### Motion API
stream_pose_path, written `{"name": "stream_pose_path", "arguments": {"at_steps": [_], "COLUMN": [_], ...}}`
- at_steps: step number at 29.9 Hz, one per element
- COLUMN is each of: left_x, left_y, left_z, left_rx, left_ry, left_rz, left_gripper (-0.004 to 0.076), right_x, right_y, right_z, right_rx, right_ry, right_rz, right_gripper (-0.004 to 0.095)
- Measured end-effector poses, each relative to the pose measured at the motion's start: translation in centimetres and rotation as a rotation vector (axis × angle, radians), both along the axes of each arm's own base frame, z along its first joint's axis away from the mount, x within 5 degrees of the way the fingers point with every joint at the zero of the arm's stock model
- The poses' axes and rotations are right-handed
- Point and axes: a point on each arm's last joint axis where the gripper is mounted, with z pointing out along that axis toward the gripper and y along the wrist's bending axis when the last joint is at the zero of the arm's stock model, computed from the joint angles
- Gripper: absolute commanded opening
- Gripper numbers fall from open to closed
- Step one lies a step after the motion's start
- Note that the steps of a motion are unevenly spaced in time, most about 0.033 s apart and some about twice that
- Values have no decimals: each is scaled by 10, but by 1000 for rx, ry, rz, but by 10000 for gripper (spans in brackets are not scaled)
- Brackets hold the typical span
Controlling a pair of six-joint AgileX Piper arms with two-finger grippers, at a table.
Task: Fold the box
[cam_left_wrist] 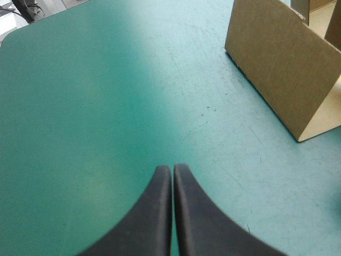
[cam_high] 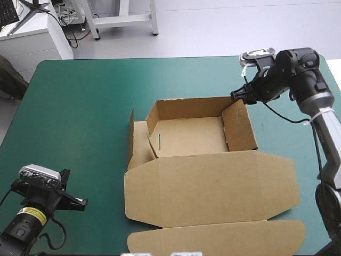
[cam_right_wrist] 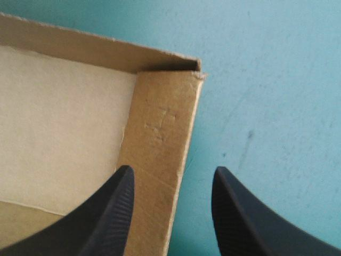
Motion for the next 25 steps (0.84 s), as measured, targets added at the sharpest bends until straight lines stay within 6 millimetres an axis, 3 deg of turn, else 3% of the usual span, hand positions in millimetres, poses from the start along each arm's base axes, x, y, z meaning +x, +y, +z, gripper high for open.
{"name": "stream_pose_path", "arguments": {"at_steps": [9, 20, 23, 25], "left_x": [0, 0, 0, 0], "left_y": [0, 0, 0, 0], "left_z": [0, 0, 0, 0], "left_rx": [2, 2, 1, 1], "left_ry": [-1, -1, -2, -2], "left_rz": [0, 0, 0, 0], "left_gripper": [-4, -10, -10, -10], "right_x": [-4, 18, 22, 23], "right_y": [-1, 9, 10, 11], "right_z": [-53, -113, -122, -126], "right_rx": [-39, 4, 2, 6], "right_ry": [178, 311, 333, 346], "right_rz": [-5, -15, -16, -17], "right_gripper": [431, 428, 369, 268]}}
